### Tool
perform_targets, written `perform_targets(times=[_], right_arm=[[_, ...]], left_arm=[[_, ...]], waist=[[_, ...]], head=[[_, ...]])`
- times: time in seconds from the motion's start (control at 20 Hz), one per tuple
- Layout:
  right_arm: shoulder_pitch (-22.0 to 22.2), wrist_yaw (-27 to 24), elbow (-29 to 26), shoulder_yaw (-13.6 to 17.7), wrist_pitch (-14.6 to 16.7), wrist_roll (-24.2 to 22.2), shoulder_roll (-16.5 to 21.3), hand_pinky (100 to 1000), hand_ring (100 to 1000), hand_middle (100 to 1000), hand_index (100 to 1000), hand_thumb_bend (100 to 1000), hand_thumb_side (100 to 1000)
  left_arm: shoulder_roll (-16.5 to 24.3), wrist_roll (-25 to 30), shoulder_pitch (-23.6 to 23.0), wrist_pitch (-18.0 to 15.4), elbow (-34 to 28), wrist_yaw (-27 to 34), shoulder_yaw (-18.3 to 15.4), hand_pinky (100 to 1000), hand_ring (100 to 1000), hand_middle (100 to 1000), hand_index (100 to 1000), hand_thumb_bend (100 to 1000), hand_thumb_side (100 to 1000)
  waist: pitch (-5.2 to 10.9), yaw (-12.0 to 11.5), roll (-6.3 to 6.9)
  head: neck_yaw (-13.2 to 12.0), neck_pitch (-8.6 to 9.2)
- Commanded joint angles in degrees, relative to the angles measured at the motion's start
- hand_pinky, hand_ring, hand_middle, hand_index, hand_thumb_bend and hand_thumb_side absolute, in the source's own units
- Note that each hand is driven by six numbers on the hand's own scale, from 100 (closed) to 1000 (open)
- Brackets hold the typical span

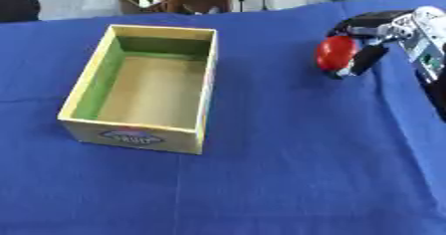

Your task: Pick up objects on the table and place them in the box.

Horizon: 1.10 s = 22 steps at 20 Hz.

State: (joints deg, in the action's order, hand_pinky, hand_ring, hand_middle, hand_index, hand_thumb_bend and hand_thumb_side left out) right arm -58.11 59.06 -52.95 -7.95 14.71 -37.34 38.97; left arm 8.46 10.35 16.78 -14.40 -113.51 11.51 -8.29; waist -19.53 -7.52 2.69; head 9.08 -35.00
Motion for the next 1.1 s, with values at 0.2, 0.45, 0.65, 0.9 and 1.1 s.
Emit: perform_targets(times=[0.2,0.45,0.65,0.9,1.1], right_arm=[[-1.8,1.3,0.6,0.6,0.2,1.0,1.1,691,841,953,1000,399,464],[-2.0,1.4,0.9,0.4,0.6,0.6,1.0,661,819,949,1000,364,435],[-1.7,1.1,0.5,0.3,0.9,0.9,1.4,597,780,927,1000,362,440],[-1.4,0.5,-0.4,0.0,0.9,2.5,1.7,492,730,877,994,335,431],[-1.3,0.3,-0.5,-0.1,1.0,4.7,1.5,437,692,845,948,304,409]], left_arm=[[0.4,0.3,0.7,-0.2,-0.5,0.4,0.3,100,242,348,682,100,733],[0.3,0.5,0.7,-0.2,-0.4,0.5,0.3,100,242,348,683,100,732],[0.3,0.6,0.7,-0.3,-0.4,0.6,0.3,100,243,349,683,100,734],[0.3,0.7,0.7,-0.2,-0.4,0.7,0.3,100,244,349,683,100,736],[0.3,0.7,0.7,-0.2,-0.4,0.7,0.3,100,245,350,683,100,736]], waist=[[0.73,-0.3,0.07],[0.47,-0.3,0.11],[0.38,-0.4,0.09],[0.30,-0.4,-0.03],[0.22,-0.5,-0.08]], head=[[0.3,0.74],[0.4,0.70],[0.5,0.67],[0.5,0.69],[0.5,0.73]])
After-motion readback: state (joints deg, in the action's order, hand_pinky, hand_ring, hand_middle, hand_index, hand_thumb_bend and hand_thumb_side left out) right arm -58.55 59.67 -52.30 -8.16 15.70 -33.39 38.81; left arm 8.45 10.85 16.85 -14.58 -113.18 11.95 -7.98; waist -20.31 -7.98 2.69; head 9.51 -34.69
